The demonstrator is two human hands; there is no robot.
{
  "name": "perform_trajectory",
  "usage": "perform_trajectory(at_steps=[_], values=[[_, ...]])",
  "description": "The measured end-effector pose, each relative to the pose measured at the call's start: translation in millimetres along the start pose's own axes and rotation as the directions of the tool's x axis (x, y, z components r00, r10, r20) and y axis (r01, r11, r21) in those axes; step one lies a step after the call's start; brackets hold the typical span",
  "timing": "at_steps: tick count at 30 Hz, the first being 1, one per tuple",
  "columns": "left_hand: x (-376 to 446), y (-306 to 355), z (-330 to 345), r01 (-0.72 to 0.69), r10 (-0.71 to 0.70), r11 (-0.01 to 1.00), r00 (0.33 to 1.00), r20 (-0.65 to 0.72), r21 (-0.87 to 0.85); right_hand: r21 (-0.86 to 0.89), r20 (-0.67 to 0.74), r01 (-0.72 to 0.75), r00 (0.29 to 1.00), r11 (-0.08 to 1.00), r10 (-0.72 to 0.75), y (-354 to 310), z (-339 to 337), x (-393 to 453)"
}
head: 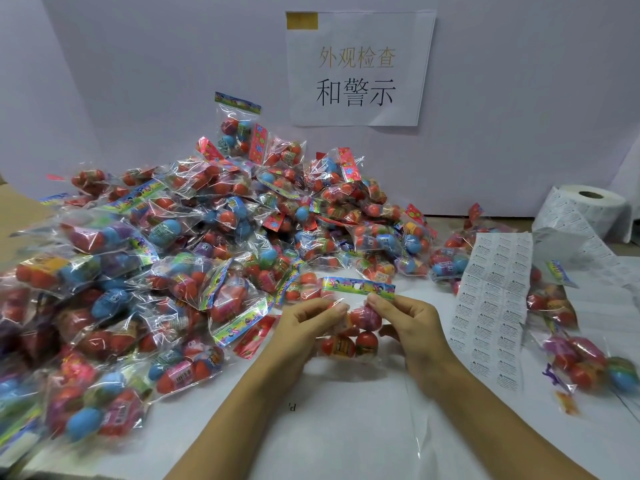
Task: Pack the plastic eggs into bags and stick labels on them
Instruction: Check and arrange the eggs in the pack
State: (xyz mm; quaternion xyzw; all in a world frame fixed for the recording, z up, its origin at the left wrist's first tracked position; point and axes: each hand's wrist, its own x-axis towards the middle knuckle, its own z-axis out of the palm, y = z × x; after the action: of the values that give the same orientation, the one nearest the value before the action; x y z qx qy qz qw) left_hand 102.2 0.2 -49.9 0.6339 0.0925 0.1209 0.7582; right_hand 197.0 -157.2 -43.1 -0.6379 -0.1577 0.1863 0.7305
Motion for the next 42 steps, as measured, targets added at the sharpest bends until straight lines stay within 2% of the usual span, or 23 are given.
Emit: perform_trajectory(at_steps=[4,13,18,21,26,31,33,35,39,42], values=[[2,3,0,0.064,-0.069,0.996,0.996,-0.063,-0.069,0.007,0.005,0.023,1.0,1.0,-0.023,-2,4,-3],[1,2,2,0.043,-0.05,0.995,0.995,-0.083,-0.088,-0.001,-0.022,0.02,1.0,1.0,-0.02,0,2,-1],[3,-1,0,0.001,-0.023,0.993,0.982,-0.188,-0.115,-0.085,-0.161,0.142,0.975,0.986,-0.155,2,-1,-3],[3,-1,0,-0.016,-0.014,0.991,0.977,-0.214,-0.134,-0.076,-0.063,0.187,0.979,0.979,-0.192,-1,2,-6],[0,4,1,-0.062,0.048,0.986,0.994,-0.097,-0.152,-0.204,0.153,0.22,0.97,0.954,-0.191,3,6,-11],[0,6,2,-0.016,-0.01,0.971,0.995,-0.104,-0.239,-0.204,0.126,0.237,0.968,0.95,-0.215,6,6,-9],[-1,8,3,-0.029,0.001,0.966,0.994,-0.109,-0.257,-0.156,0.091,0.219,0.974,0.963,-0.207,6,4,-6],[0,8,3,-0.078,0.043,0.968,0.988,-0.146,-0.237,-0.038,0.077,0.157,0.985,0.987,-0.154,6,2,-3],[4,2,0,-0.198,0.156,0.973,0.942,-0.298,-0.119,0.092,0.084,0.065,0.994,0.994,-0.073,6,1,-2],[6,1,-1,-0.198,0.155,0.973,0.94,-0.305,-0.117,0.173,0.103,0.003,0.994,0.985,-0.022,4,1,-1]])
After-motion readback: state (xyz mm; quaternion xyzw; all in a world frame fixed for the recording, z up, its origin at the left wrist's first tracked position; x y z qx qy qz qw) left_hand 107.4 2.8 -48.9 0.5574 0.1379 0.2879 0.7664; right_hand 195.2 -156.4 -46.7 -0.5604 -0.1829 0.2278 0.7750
